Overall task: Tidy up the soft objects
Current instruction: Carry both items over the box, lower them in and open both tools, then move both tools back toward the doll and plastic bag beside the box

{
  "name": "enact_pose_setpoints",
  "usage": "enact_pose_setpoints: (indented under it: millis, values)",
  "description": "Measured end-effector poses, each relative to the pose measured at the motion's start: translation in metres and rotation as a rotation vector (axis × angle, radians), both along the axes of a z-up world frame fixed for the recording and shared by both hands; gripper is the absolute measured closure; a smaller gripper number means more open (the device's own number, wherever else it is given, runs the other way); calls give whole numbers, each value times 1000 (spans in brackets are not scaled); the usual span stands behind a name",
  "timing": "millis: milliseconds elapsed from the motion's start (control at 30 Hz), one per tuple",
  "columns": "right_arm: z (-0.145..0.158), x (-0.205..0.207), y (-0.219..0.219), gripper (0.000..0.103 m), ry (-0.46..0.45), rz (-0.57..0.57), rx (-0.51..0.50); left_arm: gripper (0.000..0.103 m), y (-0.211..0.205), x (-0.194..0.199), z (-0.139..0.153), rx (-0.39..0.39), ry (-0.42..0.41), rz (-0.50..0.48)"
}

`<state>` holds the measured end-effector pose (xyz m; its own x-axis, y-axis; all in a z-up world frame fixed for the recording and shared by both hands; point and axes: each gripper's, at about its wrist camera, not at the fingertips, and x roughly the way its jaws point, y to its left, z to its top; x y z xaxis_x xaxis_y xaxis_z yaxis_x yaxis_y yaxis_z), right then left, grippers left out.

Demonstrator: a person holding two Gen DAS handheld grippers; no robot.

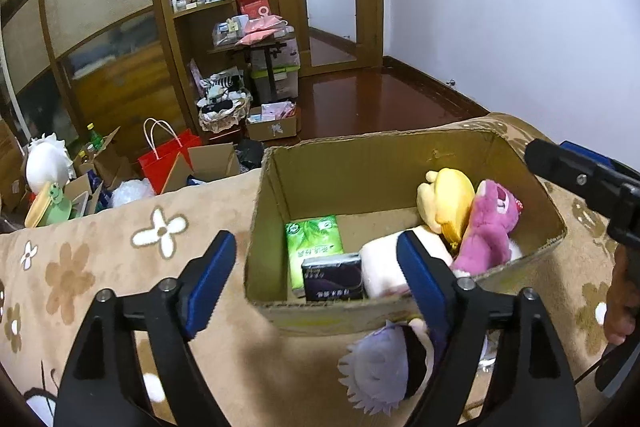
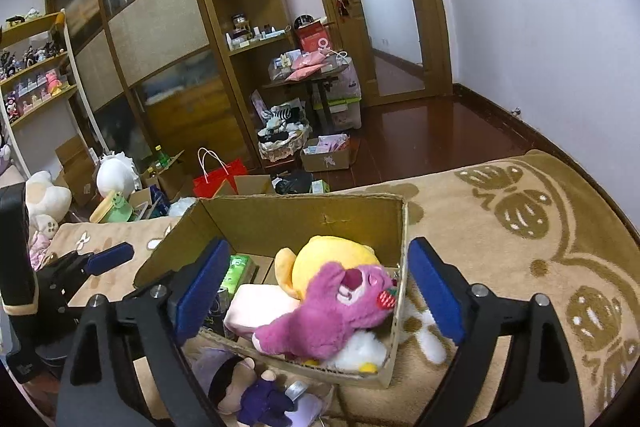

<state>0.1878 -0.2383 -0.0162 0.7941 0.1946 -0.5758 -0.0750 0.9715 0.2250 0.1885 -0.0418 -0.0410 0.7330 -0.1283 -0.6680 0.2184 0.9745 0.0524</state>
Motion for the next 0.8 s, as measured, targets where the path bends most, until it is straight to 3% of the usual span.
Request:
enact_pose_setpoints:
  millis: [67,200,300,800]
  values:
    - [3,-4,-1,1,0,-6,3,14,4,-5,2,6,-2,18]
    - [9,-14,0,0,6,-19,18,13,9,-16,7,2,3,29]
    - [13,-22,3,0,8,-9,12,6,13,-24,11,-3,-3,32]
    - [31,-77,14,0,0,-15,-22,4,10,-76,31,5,0,11]
